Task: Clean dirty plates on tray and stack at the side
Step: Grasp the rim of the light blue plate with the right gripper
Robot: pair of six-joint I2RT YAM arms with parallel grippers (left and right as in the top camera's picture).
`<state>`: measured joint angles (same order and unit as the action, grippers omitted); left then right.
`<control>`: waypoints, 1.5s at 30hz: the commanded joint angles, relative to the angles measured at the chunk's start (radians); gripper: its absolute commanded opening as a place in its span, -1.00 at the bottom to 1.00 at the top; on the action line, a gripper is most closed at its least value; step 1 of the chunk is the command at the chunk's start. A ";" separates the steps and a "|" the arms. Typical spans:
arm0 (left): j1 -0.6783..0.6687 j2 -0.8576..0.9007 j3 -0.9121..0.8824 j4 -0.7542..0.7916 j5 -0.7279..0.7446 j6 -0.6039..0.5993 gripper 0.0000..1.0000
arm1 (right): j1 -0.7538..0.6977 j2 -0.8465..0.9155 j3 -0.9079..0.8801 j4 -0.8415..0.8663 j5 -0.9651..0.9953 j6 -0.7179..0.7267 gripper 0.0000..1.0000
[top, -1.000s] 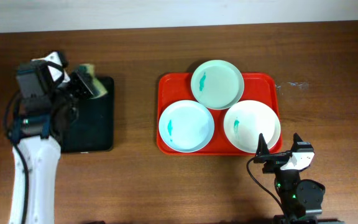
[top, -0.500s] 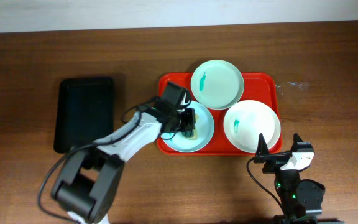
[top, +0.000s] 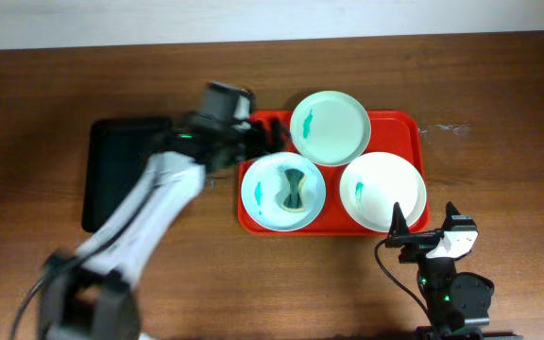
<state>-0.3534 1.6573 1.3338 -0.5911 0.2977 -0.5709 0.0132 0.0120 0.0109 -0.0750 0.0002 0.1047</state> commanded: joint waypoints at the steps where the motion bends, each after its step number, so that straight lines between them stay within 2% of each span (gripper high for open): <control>1: 0.158 -0.161 0.011 -0.237 -0.285 0.076 0.98 | 0.006 -0.006 -0.005 -0.006 0.008 0.000 0.97; 2: 0.203 -0.180 0.011 -0.306 -0.329 0.076 0.98 | 0.006 -0.006 -0.005 -0.006 0.008 0.000 0.97; 4: 0.277 -0.192 0.011 -0.399 -0.327 0.075 0.98 | 0.007 -0.006 -0.005 0.013 -0.020 0.032 0.97; 5: 0.294 -0.192 0.010 -0.426 -0.327 0.075 0.98 | 0.007 -0.006 -0.005 0.078 -0.168 0.169 0.97; 6: 0.302 -0.192 0.009 -0.440 -0.327 0.075 0.99 | 0.007 -0.006 -0.005 0.139 -0.413 0.377 0.97; 7: 0.302 -0.192 0.009 -0.440 -0.327 0.075 0.98 | 0.007 -0.006 -0.005 0.158 -0.609 0.514 0.97; 9: 0.302 -0.192 0.009 -0.439 -0.327 0.075 0.98 | 0.007 -0.006 -0.005 0.250 -0.654 0.697 0.97; 11: 0.302 -0.192 0.009 -0.439 -0.327 0.075 0.99 | 0.007 -0.006 -0.005 0.544 -0.643 0.933 0.97; 12: 0.302 -0.192 0.009 -0.440 -0.328 0.075 0.98 | 0.006 -0.006 0.013 0.750 -0.601 0.936 0.97; 13: 0.302 -0.192 0.009 -0.440 -0.327 0.075 0.98 | 0.005 -0.006 0.063 0.787 -0.538 0.924 0.97; 14: 0.302 -0.192 0.009 -0.440 -0.327 0.075 0.98 | 0.004 -0.003 0.131 0.728 -0.501 0.862 0.97; 15: 0.302 -0.192 0.009 -0.440 -0.327 0.075 0.98 | 0.004 0.009 0.238 0.583 -0.484 0.724 0.97; 16: 0.302 -0.192 0.009 -0.440 -0.327 0.075 0.99 | 0.005 0.034 0.356 0.373 -0.460 0.567 0.97; 17: 0.302 -0.192 0.009 -0.443 -0.328 0.075 0.98 | 0.005 0.112 0.562 0.007 -0.349 0.383 0.97; 18: 0.302 -0.192 0.009 -0.443 -0.327 0.075 0.98 | 0.005 0.198 0.703 -0.225 -0.253 0.295 0.97; 19: 0.302 -0.192 0.009 -0.443 -0.327 0.075 0.98 | 0.005 0.422 0.956 -0.613 -0.135 0.196 0.97; 22: 0.302 -0.192 0.009 -0.443 -0.327 0.075 0.98 | 0.006 0.740 1.210 -0.965 -0.128 0.162 0.97; 23: 0.302 -0.192 0.009 -0.443 -0.327 0.075 0.98 | 0.006 0.914 1.325 -1.057 -0.181 0.173 0.97; 24: 0.302 -0.192 0.009 -0.443 -0.327 0.075 0.99 | 0.006 0.998 1.365 -1.081 -0.254 0.173 0.98; 26: 0.302 -0.192 0.009 -0.443 -0.327 0.075 0.98 | 0.011 1.118 1.376 -1.060 -0.410 0.161 0.19; 27: 0.302 -0.192 0.009 -0.443 -0.327 0.075 0.98 | 0.033 1.226 1.375 -1.056 -0.478 0.113 0.11; 29: 0.302 -0.192 0.009 -0.443 -0.327 0.075 0.98 | 0.117 1.437 1.375 -1.057 -0.449 0.064 0.24; 31: 0.302 -0.192 0.009 -0.443 -0.327 0.075 0.98 | 0.179 1.593 1.375 -1.011 -0.396 0.064 0.24; 33: 0.302 -0.192 0.009 -0.443 -0.327 0.075 0.98 | 0.227 1.764 1.375 -0.946 -0.351 0.065 0.09; 35: 0.302 -0.192 0.009 -0.443 -0.327 0.075 0.98 | 0.236 1.872 1.375 -0.900 -0.344 0.064 0.05; 37: 0.302 -0.192 0.009 -0.443 -0.328 0.075 0.99 | 0.236 1.932 1.375 -0.861 -0.348 0.053 -0.02; 41: 0.302 -0.192 0.009 -0.442 -0.327 0.075 0.99 | 0.234 1.968 1.373 -0.806 -0.343 -0.015 -0.03; 42: 0.302 -0.192 0.009 -0.443 -0.312 0.075 0.98 | 0.233 1.972 1.373 -0.802 -0.344 -0.021 -0.07; 44: 0.302 -0.192 0.009 -0.443 -0.278 0.076 0.98 | 0.234 1.985 1.363 -0.790 -0.346 -0.024 -0.27; 45: 0.302 -0.192 0.009 -0.441 -0.264 0.075 0.98 | 0.235 1.991 1.352 -0.777 -0.347 -0.024 -0.28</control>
<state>-0.0528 1.4662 1.3422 -1.0325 -0.0113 -0.5148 0.2459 1.9728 1.3781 -0.8692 -0.3561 0.0990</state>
